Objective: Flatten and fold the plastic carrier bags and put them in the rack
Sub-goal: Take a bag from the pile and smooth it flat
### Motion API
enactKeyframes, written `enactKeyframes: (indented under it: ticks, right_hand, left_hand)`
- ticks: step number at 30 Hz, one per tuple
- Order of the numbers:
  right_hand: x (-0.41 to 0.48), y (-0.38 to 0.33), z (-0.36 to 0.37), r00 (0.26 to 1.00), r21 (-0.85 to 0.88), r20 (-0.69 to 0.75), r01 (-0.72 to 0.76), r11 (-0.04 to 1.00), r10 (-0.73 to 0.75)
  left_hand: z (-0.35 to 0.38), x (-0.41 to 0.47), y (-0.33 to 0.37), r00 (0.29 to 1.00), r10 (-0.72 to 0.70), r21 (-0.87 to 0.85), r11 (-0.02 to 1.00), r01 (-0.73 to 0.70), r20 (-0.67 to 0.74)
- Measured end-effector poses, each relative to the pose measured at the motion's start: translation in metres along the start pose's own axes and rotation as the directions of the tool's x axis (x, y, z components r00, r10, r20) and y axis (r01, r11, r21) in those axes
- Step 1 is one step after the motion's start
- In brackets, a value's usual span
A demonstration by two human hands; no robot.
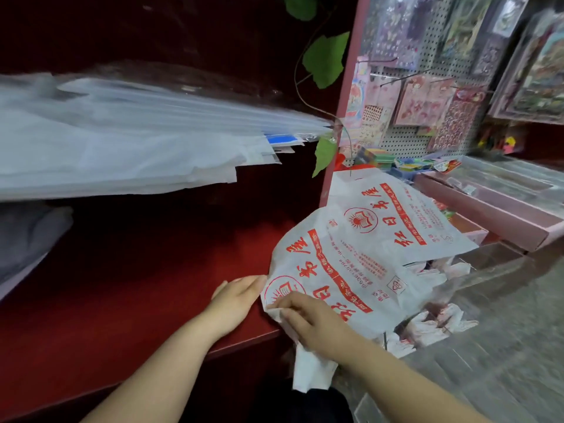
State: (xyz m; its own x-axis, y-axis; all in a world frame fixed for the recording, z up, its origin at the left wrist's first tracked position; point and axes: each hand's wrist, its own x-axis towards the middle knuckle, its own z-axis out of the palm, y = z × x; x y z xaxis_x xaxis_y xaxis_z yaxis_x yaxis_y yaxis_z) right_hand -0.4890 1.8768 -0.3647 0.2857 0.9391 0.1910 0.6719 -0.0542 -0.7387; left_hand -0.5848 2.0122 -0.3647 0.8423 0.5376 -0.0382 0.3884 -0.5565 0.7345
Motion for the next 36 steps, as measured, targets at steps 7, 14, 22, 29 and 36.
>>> enactKeyframes:
  ticks: [7,14,22,29,36]
  right_hand:
    - [0.004,0.001,0.0,0.983,0.447,-0.065,-0.124,0.886,0.17]
    - [0.017,-0.02,-0.026,0.962,0.057,-0.25,-0.099,0.993,0.11]
    - [0.067,-0.055,-0.049,0.98,-0.235,-0.045,-0.199,0.952,0.193]
    - [0.073,-0.062,-0.032,0.935,-0.13,-0.029,-0.354,0.926,0.353]
    - [0.051,-0.058,-0.04,0.798,0.161,0.388,-0.55,0.819,0.46]
  left_hand:
    - [0.011,0.0,-0.002,0.956,-0.079,-0.072,0.996,0.061,-0.283]
    - [-0.003,-0.009,-0.002,0.938,0.106,0.073,0.994,-0.087,-0.329]
    - [-0.058,-0.054,-0.022,0.688,0.649,0.574,0.713,-0.402,-0.324]
    - [-0.079,-0.082,-0.041,0.589,0.75,0.722,0.583,-0.372,-0.303]
    - [-0.083,-0.09,-0.04,0.629,0.592,0.606,0.762,-0.231,-0.505]
